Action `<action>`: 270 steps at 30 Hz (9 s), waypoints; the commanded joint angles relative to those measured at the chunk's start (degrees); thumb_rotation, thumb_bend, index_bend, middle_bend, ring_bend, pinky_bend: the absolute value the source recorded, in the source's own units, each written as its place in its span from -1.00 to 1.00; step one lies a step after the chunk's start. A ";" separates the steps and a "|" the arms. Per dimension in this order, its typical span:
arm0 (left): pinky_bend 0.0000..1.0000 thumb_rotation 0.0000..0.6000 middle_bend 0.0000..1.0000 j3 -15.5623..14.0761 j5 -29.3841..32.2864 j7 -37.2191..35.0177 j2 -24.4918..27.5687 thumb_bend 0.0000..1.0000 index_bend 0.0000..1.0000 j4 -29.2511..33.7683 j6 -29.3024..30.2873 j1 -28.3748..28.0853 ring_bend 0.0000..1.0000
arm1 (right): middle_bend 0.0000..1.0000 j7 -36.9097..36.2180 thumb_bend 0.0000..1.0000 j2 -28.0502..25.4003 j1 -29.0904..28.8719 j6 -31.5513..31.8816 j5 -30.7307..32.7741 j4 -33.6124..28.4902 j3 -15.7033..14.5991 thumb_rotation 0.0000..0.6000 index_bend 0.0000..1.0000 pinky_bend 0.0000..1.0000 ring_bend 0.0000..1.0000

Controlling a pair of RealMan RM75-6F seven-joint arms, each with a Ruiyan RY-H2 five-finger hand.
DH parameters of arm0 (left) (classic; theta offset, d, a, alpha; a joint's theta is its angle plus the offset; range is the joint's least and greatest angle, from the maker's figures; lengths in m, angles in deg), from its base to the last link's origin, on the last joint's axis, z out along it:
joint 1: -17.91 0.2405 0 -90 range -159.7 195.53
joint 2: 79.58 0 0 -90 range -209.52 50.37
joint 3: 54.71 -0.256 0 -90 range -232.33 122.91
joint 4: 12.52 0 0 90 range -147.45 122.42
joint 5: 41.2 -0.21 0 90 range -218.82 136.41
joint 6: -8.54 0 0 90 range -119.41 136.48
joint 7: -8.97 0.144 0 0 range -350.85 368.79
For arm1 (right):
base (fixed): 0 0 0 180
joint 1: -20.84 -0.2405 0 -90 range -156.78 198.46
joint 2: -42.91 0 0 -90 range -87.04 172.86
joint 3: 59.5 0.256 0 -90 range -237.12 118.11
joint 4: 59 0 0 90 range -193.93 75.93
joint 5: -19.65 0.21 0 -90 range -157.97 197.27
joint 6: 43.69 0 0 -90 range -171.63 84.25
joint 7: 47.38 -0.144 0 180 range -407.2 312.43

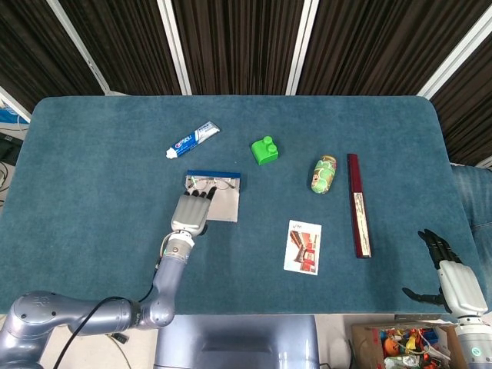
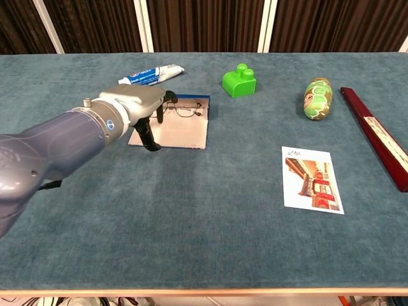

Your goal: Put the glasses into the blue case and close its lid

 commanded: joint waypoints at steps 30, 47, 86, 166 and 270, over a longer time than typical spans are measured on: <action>-0.89 1.00 -0.69 -4.48 -7.92 -0.32 -3.29 -0.56 -0.80 -11.30 -3.49 -0.98 -0.91 | -1.00 -0.63 -0.74 -0.30 -0.11 -0.52 0.24 -0.22 -0.01 1.00 -0.97 -0.65 -0.93; -0.90 1.00 -0.78 -4.63 -10.21 -0.45 -4.88 -0.64 -0.85 -13.30 -3.56 0.13 -0.93 | -1.00 -0.56 -0.74 -0.27 -0.15 -0.59 0.21 -0.20 -0.04 1.00 -0.97 -0.65 -0.93; -0.90 1.00 -0.81 -1.06 -9.99 0.53 -6.97 -0.10 -0.50 -16.37 -4.45 -0.16 -0.93 | -1.00 -1.00 -0.74 -0.55 -0.20 -0.99 0.30 -0.45 -0.18 1.00 -0.96 -0.64 -0.93; -0.90 1.00 -0.67 6.73 -13.87 -6.27 -13.14 -0.15 0.12 -32.46 -6.69 -3.26 -0.93 | -1.00 -0.28 -0.74 -0.86 -0.35 -2.03 1.47 -1.11 -0.20 1.00 -0.96 -0.64 -0.93; -0.90 1.00 -0.70 7.08 -1.35 2.97 -4.77 -0.08 0.02 -20.26 -2.13 -3.12 -0.93 | -1.00 -0.08 -0.74 -1.29 -0.56 -2.79 1.76 -1.55 -0.42 1.00 -0.96 -0.64 -0.93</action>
